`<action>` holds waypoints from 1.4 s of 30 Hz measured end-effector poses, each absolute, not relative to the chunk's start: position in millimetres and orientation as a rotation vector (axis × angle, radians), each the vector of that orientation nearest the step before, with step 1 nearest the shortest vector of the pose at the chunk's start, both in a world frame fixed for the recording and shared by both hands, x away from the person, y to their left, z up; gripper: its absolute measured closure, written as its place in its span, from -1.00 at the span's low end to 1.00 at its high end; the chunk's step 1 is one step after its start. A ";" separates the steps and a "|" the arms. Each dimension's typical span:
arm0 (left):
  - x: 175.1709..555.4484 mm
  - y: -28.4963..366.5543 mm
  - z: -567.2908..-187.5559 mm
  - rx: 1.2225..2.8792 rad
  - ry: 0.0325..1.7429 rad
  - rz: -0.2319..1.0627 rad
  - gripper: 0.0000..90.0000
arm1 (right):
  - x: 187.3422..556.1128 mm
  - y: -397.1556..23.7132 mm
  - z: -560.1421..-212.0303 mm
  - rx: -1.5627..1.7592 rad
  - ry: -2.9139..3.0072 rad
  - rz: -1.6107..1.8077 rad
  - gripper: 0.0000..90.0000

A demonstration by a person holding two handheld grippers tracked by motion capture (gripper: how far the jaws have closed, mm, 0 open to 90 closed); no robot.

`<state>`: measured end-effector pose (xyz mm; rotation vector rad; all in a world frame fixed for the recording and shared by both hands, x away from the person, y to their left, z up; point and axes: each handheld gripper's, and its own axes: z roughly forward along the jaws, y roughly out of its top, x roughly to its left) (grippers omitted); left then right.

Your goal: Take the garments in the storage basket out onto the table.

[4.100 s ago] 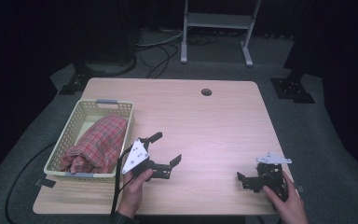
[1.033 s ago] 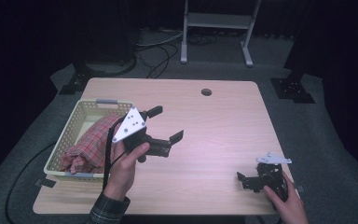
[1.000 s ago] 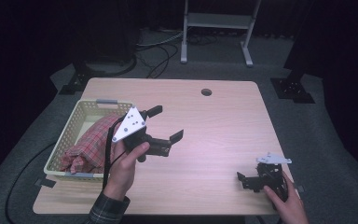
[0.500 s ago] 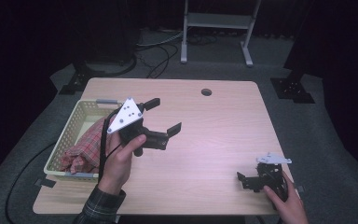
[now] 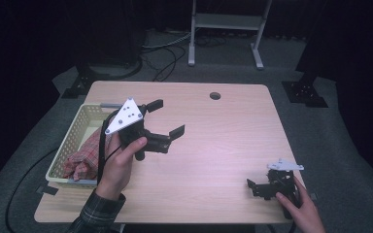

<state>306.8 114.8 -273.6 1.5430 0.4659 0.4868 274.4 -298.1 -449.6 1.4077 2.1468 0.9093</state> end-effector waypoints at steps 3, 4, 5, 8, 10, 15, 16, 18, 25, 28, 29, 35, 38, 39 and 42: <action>307.4 117.5 -272.9 1.546 0.463 0.481 -0.95 | 274.4 -298.1 -449.6 1.408 2.147 0.909 -1.00; 307.6 118.8 -272.4 1.547 0.459 0.483 -0.95 | 274.4 -298.1 -449.6 1.408 2.147 0.909 -1.00; 307.6 120.1 -272.0 1.543 0.459 0.483 -0.95 | 274.4 -298.1 -449.6 1.408 2.147 0.909 -1.00; 308.0 125.4 -270.8 1.537 0.462 0.494 -0.95 | 274.4 -298.1 -449.6 1.408 2.147 0.909 -1.00; 308.6 129.9 -270.3 1.534 0.467 0.499 -0.95 | 274.4 -298.1 -449.6 1.408 2.148 0.909 -1.00; 309.7 143.5 -267.8 1.522 0.481 0.510 -0.95 | 274.4 -298.2 -449.6 1.407 2.148 0.909 -1.00; 309.8 145.2 -267.4 1.521 0.482 0.509 -0.95 | 274.4 -298.2 -449.6 1.407 2.148 0.909 -1.00; 309.8 150.1 -266.2 1.520 0.479 0.511 -0.95 | 274.4 -298.2 -449.6 1.407 2.148 0.909 -1.00; 310.3 164.4 -262.9 1.511 0.490 0.527 -0.95 | 274.4 -298.2 -449.6 1.407 2.148 0.909 -1.00; 310.8 169.6 -262.1 1.509 0.497 0.536 -0.95 | 274.4 -298.2 -449.6 1.407 2.148 0.909 -1.00; 310.9 171.5 -261.7 1.508 0.500 0.539 -0.95 | 274.4 -298.2 -449.6 1.407 2.148 0.908 -1.00; 311.9 183.0 -260.5 1.506 0.515 0.556 -0.95 | 274.4 -298.1 -449.7 1.407 2.147 0.910 -1.00; 312.2 188.9 -260.0 1.505 0.520 0.560 -0.95 | 274.4 -298.1 -449.6 1.408 2.147 0.910 -1.00; 312.3 190.6 -259.9 1.505 0.523 0.562 -0.95 | 274.3 -298.1 -449.6 1.408 2.147 0.910 -1.00; 312.5 195.1 -259.5 1.505 0.527 0.569 -0.95 | 274.3 -298.1 -449.6 1.408 2.147 0.910 -1.00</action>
